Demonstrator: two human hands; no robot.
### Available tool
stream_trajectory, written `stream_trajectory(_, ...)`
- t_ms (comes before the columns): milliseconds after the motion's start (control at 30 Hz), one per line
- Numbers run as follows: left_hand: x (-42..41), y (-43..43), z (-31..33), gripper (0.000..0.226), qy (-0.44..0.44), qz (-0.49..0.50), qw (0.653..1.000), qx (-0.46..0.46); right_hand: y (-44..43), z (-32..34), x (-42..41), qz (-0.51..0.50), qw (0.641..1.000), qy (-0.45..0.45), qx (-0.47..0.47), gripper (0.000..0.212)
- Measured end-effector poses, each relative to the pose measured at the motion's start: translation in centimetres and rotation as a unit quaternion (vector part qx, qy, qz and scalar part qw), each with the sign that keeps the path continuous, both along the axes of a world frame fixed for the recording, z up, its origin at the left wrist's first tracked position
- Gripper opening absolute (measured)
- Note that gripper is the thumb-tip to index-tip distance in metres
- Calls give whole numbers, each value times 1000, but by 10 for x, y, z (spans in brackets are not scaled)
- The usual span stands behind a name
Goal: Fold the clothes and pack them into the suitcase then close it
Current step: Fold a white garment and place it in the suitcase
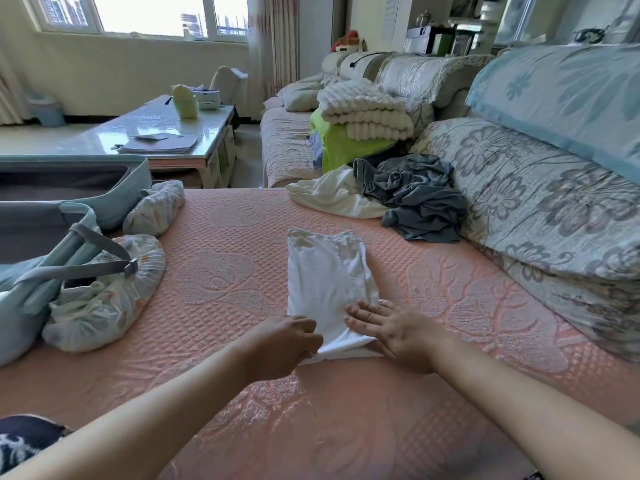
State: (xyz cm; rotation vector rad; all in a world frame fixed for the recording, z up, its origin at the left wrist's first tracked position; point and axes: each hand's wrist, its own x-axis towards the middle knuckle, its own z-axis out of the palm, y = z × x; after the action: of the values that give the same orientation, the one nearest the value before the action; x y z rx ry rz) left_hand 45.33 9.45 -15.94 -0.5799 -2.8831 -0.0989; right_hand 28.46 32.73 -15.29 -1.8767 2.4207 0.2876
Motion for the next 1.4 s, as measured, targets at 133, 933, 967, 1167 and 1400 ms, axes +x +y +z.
stream_trajectory(133,3,3,-3,32,-25,2,1000,3,2,-9,5,32,996,78,-31,75)
stream_trajectory(933,-66,-14,29,19,39,346,834,428,-54,36,-16,-312,810,-299,-397,25)
stream_trajectory(967,-70,-16,26,20,25,373,835,404,-60,32,-19,-326,812,-284,-391,28)
stream_trajectory(1167,-76,-24,25,26,150,350,905,187,-89,16,-37,-395,854,-152,-303,40)
stream_trajectory(1400,-79,-20,3,45,-52,220,964,138,-97,14,-39,-324,905,73,-264,34)
